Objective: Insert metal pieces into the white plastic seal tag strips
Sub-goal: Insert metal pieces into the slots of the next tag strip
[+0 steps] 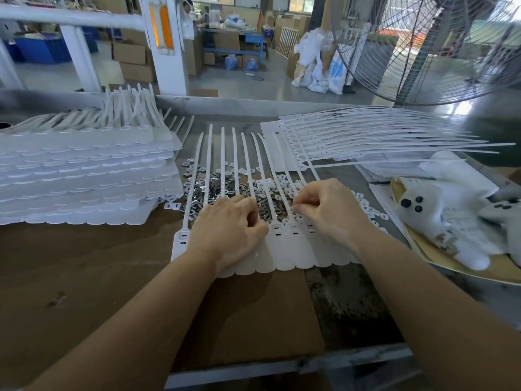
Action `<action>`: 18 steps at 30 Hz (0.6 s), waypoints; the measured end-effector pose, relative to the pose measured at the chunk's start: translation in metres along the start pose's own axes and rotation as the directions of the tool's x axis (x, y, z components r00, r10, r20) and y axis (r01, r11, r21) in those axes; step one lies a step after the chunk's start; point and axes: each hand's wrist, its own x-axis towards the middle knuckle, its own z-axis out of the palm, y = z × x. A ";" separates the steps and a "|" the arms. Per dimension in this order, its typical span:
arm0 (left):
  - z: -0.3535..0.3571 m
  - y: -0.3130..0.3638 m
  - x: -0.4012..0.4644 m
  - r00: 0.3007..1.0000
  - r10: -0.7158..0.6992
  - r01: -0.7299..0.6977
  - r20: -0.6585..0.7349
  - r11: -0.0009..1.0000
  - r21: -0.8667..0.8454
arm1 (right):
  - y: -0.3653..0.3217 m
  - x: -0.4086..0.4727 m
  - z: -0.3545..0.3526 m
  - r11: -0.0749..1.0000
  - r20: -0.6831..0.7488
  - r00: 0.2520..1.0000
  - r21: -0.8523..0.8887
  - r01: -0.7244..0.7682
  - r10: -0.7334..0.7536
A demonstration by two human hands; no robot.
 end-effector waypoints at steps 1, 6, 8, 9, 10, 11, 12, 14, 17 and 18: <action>0.000 0.000 0.000 1.000 -0.001 0.001 0.000 1.000 -0.003 | 0.001 0.000 0.000 1.000 0.004 1.000 0.005 -0.001 0.001; 0.000 0.001 0.000 1.000 0.000 0.000 0.000 1.000 0.006 | 0.002 -0.001 -0.004 0.988 -0.021 0.999 0.146 -0.044 0.048; 0.000 0.000 0.000 1.000 -0.001 0.001 -0.005 1.000 0.000 | 0.003 0.000 -0.006 0.984 -0.016 0.998 0.164 -0.064 0.067; 0.000 0.000 -0.001 1.000 -0.001 0.001 -0.006 1.000 -0.003 | 0.004 0.000 -0.006 0.986 -0.010 0.998 0.154 -0.064 0.067; 0.001 0.000 -0.001 1.000 -0.002 0.002 -0.007 1.000 -0.005 | 0.004 0.000 -0.007 0.988 -0.003 0.998 0.141 -0.061 0.062; 0.001 0.000 -0.001 1.000 -0.003 0.003 -0.008 1.000 -0.006 | 0.005 0.000 -0.007 0.990 0.002 0.998 0.131 -0.057 0.057; 0.001 0.000 -0.001 1.000 -0.003 0.003 -0.009 1.000 -0.005 | 0.005 0.000 -0.008 0.990 0.006 0.999 0.127 -0.053 0.053; 0.001 0.000 0.000 1.000 -0.001 0.001 -0.008 1.000 -0.001 | 0.006 -0.001 -0.009 0.990 0.010 0.999 0.133 -0.049 0.048; 0.001 0.000 0.000 1.000 0.001 -0.001 -0.009 1.000 0.002 | 0.008 -0.002 -0.013 0.993 0.016 0.999 0.111 -0.030 0.028; 0.001 0.000 0.001 1.000 0.001 -0.001 -0.009 1.000 0.005 | 0.009 -0.003 -0.015 0.995 0.022 1.000 0.097 -0.021 0.019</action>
